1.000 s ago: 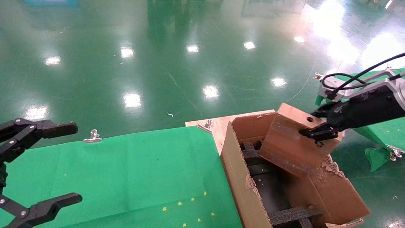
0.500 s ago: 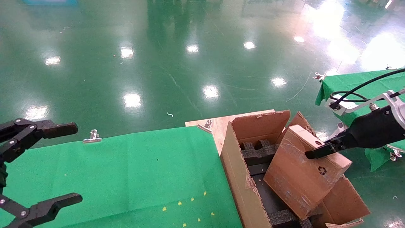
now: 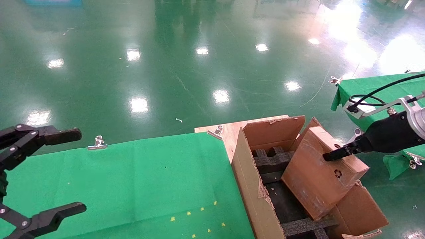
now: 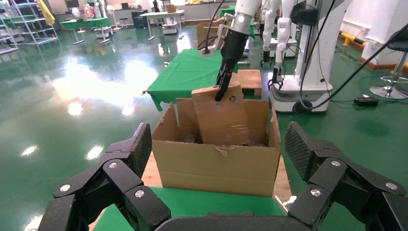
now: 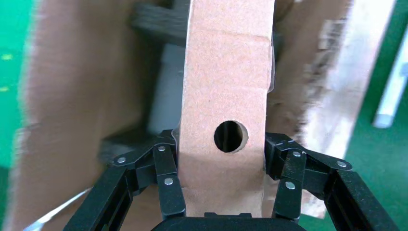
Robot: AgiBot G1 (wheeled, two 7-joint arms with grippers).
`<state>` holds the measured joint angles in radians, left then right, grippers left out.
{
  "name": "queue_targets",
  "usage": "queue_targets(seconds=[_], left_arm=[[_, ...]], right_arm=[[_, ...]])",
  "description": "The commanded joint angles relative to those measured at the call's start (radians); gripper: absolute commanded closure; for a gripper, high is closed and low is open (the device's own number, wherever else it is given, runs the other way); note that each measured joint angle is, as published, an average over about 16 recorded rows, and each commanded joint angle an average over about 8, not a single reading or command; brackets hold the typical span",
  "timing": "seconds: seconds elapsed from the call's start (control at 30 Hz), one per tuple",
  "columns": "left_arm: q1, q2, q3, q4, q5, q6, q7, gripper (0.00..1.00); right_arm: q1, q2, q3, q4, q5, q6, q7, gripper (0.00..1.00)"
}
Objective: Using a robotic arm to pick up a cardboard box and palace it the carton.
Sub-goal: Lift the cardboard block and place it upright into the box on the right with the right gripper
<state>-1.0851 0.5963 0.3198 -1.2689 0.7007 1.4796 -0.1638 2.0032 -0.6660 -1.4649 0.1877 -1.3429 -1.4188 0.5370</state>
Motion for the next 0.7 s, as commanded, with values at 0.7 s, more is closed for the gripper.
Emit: queue_targets(seconds=[0.7], left_arm=[[0.0,0.0,0.001,0.0,0.0,0.0,0.0,0.0]], right_arm=[[-0.11,0.159,-0.009,0.416,-0.029,0.289,0.267,1.0]])
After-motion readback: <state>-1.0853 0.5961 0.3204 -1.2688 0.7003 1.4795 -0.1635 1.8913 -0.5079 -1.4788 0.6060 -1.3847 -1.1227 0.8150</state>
